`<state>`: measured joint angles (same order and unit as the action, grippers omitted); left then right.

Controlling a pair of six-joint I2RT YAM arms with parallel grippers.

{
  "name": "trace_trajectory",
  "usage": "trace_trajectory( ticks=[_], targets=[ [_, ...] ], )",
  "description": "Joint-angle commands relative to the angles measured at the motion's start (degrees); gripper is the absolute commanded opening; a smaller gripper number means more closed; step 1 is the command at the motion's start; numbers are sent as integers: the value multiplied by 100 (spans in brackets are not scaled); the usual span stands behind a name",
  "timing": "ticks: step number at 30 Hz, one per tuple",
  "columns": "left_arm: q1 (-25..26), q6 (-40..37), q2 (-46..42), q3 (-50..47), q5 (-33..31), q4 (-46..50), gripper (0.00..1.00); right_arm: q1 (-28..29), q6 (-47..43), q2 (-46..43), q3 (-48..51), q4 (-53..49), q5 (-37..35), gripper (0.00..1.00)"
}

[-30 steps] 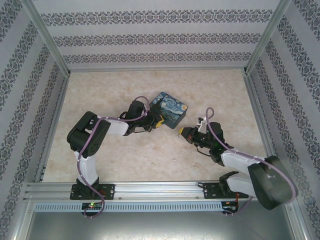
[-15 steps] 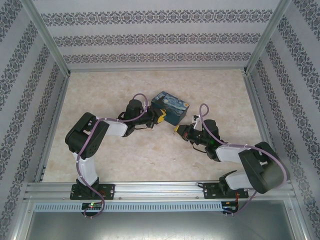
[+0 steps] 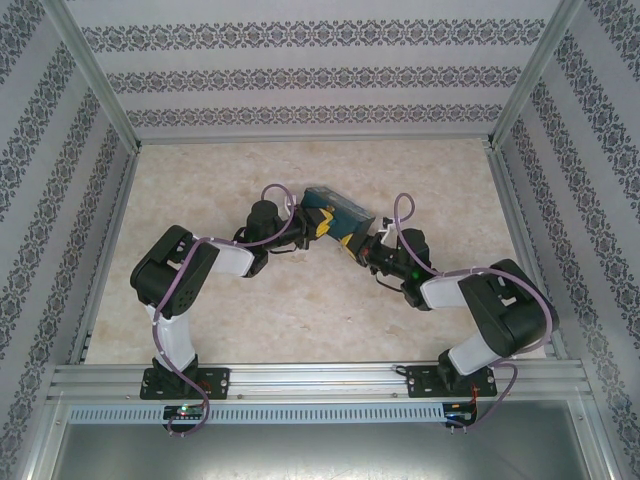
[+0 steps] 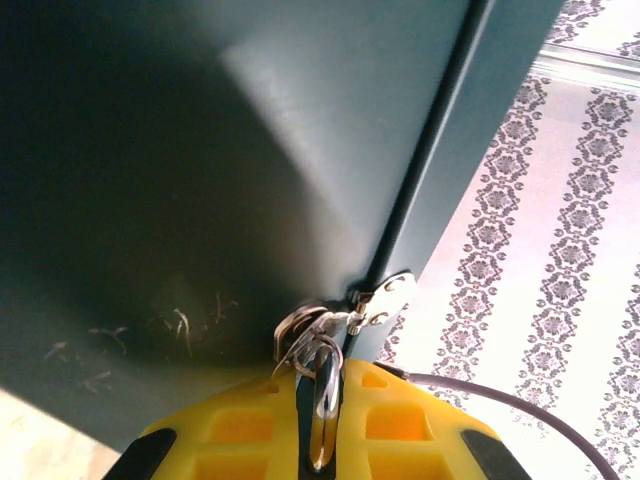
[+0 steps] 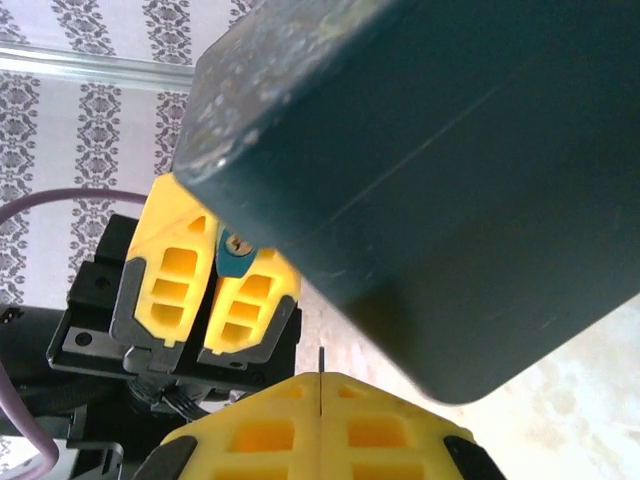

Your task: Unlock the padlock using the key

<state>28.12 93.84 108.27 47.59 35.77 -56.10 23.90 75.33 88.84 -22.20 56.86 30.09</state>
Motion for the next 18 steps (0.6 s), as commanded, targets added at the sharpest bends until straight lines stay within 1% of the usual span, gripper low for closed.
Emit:
trace_trajectory(
  ticks=[1,6,12,18],
  targets=[
    [52,45,130,-22,-70,-640,0,80,191,149,-144,447,-191,0],
    [80,-48,356,-129,-62,-707,0,121,253,286,-147,572,-266,0],
    [123,-15,595,-605,-170,-1145,0,216,254,231,-35,618,-260,0],
    [176,-41,626,-559,-206,-1270,0,229,244,379,73,726,-250,0]
  ],
)
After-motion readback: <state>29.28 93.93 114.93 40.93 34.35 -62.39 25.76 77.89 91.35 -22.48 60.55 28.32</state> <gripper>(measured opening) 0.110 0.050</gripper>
